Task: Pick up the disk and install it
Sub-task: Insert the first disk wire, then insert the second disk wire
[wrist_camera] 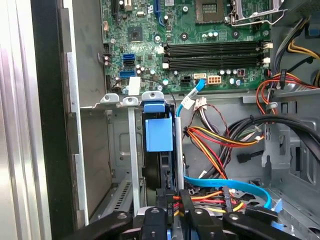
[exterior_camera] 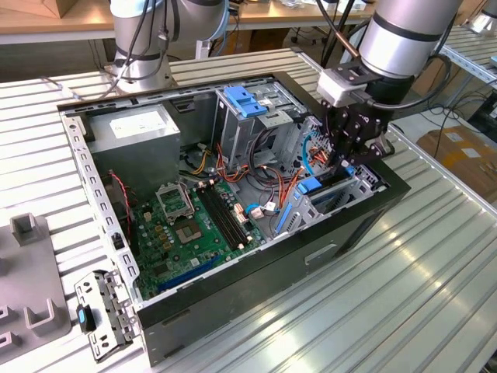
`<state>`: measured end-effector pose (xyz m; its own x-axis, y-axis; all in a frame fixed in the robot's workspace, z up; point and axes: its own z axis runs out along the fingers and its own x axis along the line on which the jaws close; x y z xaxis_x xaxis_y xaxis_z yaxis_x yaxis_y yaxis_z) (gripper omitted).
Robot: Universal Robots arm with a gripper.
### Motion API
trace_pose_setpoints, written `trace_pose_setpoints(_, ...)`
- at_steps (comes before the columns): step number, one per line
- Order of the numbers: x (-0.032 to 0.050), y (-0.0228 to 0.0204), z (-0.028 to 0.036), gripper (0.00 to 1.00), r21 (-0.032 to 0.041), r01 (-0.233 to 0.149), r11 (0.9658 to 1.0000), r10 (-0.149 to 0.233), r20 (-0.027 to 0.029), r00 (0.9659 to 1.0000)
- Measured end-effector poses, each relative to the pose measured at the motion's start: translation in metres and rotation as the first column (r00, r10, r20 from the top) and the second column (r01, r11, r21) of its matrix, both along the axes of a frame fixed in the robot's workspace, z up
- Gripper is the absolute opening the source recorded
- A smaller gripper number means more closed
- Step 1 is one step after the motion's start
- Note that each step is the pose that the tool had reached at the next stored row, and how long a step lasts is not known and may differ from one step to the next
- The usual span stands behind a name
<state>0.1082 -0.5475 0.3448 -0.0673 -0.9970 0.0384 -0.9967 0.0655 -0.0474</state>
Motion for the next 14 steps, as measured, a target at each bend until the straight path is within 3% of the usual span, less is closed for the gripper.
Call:
trace_pose_setpoints(5,0.0,0.0,0.003,0.23,0.0001,0.0,1.0,0.0,0.0,1.0)
trace_pose_setpoints(7,0.0,0.0,0.0031,0.11,0.0,0.0,1.0,0.0,0.0,1.0)
trace_pose_setpoints(14,0.0,0.0,0.0032,0.11,0.0,0.0,1.0,0.0,0.0,1.0)
